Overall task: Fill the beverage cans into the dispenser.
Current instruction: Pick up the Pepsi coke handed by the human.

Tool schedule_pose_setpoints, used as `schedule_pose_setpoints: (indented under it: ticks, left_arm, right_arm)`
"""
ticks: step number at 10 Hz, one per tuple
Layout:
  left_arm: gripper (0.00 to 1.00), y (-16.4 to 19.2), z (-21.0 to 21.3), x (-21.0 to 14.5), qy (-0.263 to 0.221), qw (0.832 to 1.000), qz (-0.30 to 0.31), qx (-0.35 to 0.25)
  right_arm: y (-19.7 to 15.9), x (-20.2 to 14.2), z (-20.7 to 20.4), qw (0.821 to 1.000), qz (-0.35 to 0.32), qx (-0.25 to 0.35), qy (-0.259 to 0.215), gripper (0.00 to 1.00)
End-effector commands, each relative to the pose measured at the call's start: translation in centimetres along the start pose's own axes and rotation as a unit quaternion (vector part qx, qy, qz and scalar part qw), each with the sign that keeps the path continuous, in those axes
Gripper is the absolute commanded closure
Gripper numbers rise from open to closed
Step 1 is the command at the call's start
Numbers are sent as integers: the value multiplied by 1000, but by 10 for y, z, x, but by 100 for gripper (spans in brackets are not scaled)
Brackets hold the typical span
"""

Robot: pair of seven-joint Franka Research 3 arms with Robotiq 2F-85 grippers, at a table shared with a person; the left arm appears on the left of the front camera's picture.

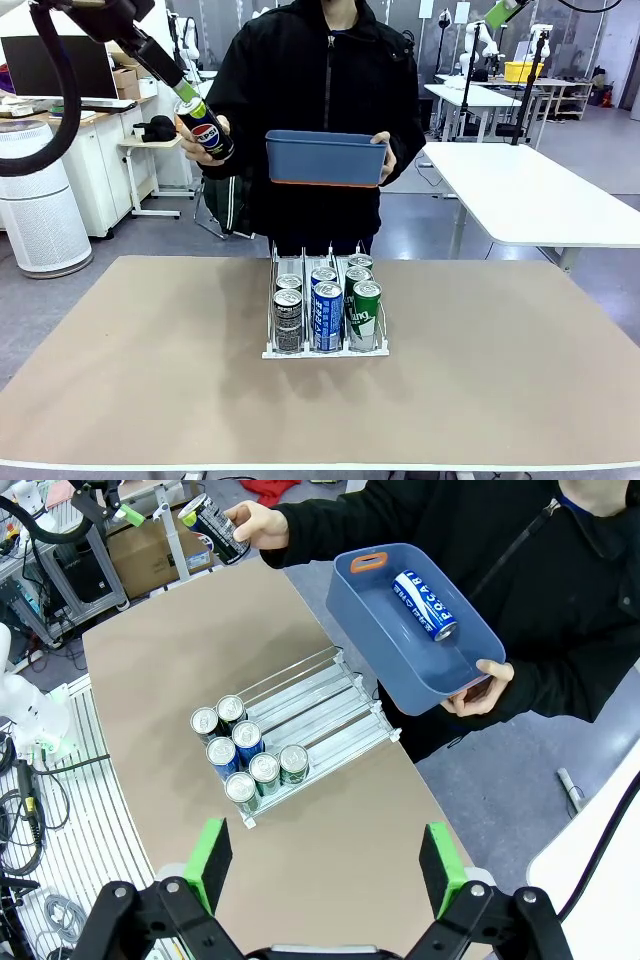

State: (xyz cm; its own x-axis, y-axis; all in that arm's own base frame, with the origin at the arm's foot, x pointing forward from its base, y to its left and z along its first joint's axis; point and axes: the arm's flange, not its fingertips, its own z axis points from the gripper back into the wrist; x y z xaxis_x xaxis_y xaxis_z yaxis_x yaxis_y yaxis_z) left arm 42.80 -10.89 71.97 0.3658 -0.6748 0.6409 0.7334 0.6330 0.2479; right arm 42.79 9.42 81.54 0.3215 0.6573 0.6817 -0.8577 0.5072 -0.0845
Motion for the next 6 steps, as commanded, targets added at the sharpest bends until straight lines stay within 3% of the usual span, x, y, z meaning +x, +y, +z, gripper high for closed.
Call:
schedule_pose_setpoints:
  ticks: [1, 6]
  left_arm:
    - [0, 13, -9, -5, -24, 999, -7, -22]
    - [0, 8, -10, -4, -9, 1000, 1, -14]
  right_arm:
    - [0, 0, 0, 1000, -5, 1, -4, 0]
    - [0, 0, 0, 1000, -5, 1, -4, 0]
